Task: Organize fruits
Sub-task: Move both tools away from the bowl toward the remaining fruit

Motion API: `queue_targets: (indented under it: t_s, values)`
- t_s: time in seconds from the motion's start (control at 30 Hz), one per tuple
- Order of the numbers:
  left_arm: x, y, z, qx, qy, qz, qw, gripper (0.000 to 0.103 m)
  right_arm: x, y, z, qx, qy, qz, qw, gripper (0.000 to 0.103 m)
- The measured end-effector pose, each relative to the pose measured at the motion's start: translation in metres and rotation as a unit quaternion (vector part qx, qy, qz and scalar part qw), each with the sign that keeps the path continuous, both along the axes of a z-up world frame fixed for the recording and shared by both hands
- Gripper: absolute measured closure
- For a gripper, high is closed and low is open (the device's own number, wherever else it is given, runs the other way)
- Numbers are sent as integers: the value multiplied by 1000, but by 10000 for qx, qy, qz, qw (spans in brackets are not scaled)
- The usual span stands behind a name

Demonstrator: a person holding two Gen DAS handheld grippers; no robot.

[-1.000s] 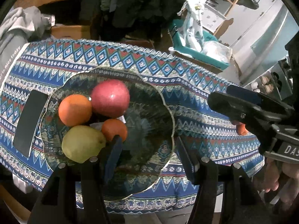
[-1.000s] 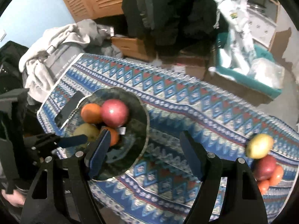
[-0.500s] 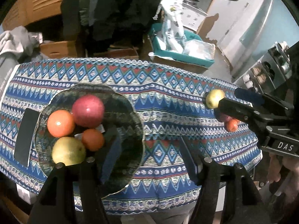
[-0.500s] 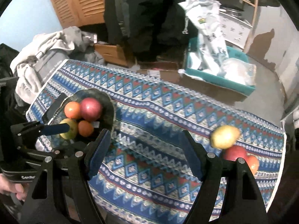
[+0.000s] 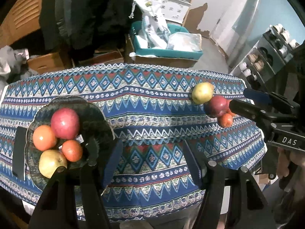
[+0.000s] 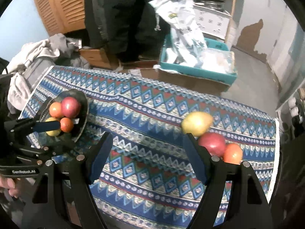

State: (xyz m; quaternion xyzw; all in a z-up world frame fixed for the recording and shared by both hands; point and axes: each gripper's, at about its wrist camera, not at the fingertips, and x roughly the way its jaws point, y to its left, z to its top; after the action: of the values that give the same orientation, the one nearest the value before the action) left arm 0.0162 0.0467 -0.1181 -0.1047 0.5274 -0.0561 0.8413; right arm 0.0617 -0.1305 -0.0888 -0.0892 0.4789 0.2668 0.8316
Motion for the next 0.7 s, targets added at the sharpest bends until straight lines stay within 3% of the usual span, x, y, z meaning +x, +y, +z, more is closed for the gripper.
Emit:
queue_targets:
  t_s: [0.27,0.7]
  values:
    - [8,-27,3,65,5,-209,9998,36,5,-43,1,-176,-144,-233,9995,25]
    - [30,-82,7,169,21,-670,9976,34,15,-117,-20,-215,90,-796,9966,25]
